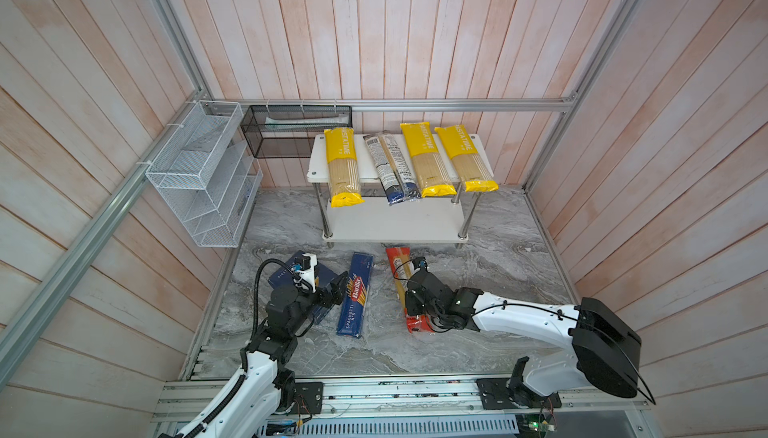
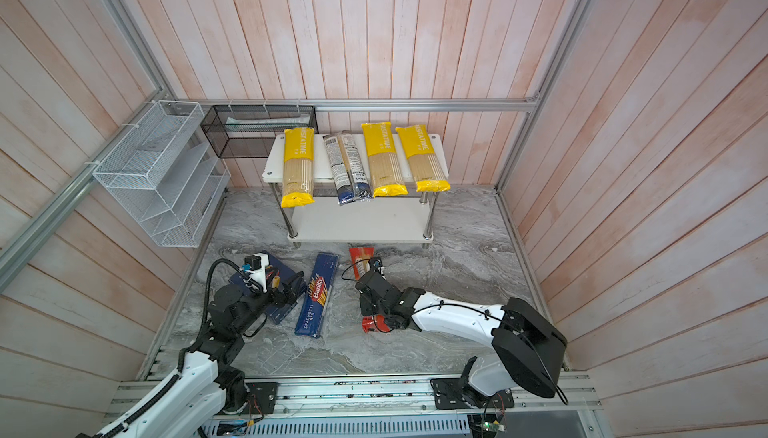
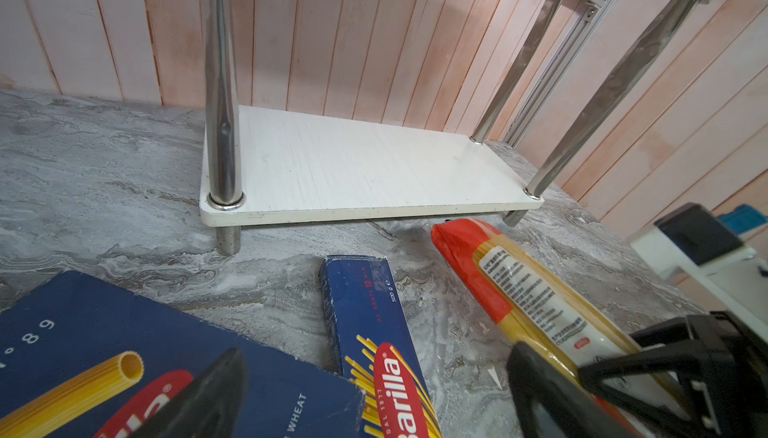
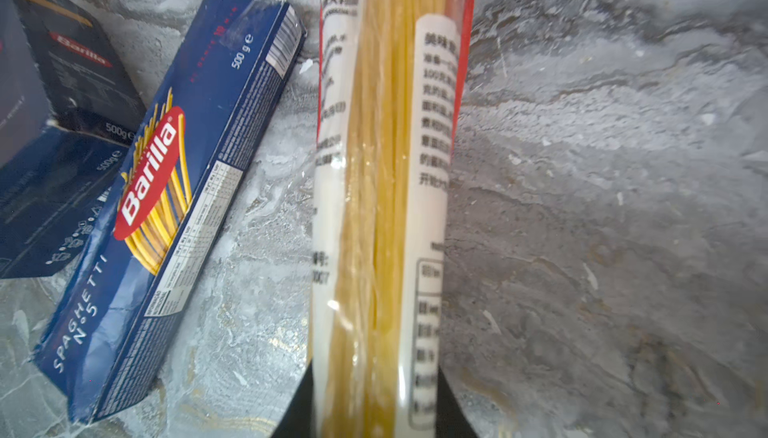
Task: Place and organize the pasta boxes and bags onto the shelf
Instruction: 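Lift the red spaghetti pack upright with the right gripper toward the shelf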
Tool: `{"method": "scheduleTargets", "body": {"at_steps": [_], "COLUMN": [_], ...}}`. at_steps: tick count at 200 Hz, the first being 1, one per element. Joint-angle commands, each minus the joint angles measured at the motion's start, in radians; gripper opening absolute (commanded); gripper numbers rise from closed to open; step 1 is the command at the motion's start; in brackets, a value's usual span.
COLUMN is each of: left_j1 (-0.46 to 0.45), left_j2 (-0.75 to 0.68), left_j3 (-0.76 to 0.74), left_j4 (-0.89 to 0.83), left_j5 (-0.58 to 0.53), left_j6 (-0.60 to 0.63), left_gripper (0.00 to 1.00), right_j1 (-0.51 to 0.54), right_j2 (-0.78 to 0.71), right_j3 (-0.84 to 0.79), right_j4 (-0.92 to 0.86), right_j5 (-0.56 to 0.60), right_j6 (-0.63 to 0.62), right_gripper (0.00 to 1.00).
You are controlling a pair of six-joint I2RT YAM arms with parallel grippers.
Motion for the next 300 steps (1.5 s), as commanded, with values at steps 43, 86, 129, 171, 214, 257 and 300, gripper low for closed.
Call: {"method": "scheduleTargets", "body": {"at_steps": [43,86,129,171,214,257,300], "left_j1": [-0.004,-0.004,-0.005,-0.005,-0.005,-0.004,-0.005], "left_j2": [-0.004,-0.005,-0.002,0.006,0.021,0.037,0.058], "left_j3": [-0.012,-0.014,-0.014,-0.015,-0.016,-0.016,-0.013], "left_j4": [0.020,0.020,0.021,0.029,0.038,0.048,0.055], "left_j5": [-0.005,-0.005,-0.005,-0.005,-0.004,-0.003,-0.006], "left_j6": [-0.003,-0.002,-0.004,-0.004,-0.006,-0.007,-0.009], "left_gripper": [1.00,1.00,1.00,1.00,1.00,0.99,1.00], "right_j1": [-0.102,-0.178,-0.269,-0.359,-0.424,-0.465,-0.500], "right_j2": [-0.112,-0.153,-0.154,-0.120,-0.069,0.009,0.066], "right_j3": [0.024,0.041,0.068,0.111,0.148,0.197,0.231], "right_j4": [0.016,-0.007,0.004,0.029,0.088,0.128,0.185], "right_j5": [0.088,0.089,0.042,0.009,-0.034,-0.044,-0.044], "right_j6": [-0.088,-0.142,-0.218,-0.281,-0.312,-0.338,-0.349], "right_gripper": [0.25,0.25,0.25,0.25,0.25,0.26,0.25]}}
